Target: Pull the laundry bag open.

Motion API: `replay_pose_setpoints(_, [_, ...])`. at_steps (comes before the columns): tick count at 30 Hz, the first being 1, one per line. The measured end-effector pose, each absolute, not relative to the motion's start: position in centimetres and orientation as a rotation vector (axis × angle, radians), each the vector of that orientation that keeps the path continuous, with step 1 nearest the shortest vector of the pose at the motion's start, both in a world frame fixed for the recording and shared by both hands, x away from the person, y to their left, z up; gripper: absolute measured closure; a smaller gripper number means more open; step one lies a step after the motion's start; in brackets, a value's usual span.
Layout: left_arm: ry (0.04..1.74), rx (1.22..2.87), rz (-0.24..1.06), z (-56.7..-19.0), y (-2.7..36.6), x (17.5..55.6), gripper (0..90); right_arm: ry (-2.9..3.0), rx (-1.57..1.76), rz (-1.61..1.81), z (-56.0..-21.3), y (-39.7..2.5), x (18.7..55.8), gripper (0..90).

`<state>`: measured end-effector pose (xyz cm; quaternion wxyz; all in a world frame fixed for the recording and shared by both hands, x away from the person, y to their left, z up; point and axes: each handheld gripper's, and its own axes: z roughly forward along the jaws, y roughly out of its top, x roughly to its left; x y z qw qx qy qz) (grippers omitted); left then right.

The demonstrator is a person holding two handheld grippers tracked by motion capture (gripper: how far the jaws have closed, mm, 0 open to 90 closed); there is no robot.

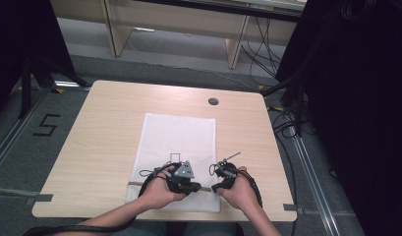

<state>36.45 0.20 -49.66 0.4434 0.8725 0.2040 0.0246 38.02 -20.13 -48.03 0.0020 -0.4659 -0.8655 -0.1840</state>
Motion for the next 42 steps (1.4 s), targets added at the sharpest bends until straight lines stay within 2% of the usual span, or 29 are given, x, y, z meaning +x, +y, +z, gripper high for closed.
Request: replay_pose_setpoints(42, [0.531,2.162,0.061,-48.7,1.6,35.7,87.3,-2.721,-1.46,-0.577,-48.0,-20.1,38.0,90.0])
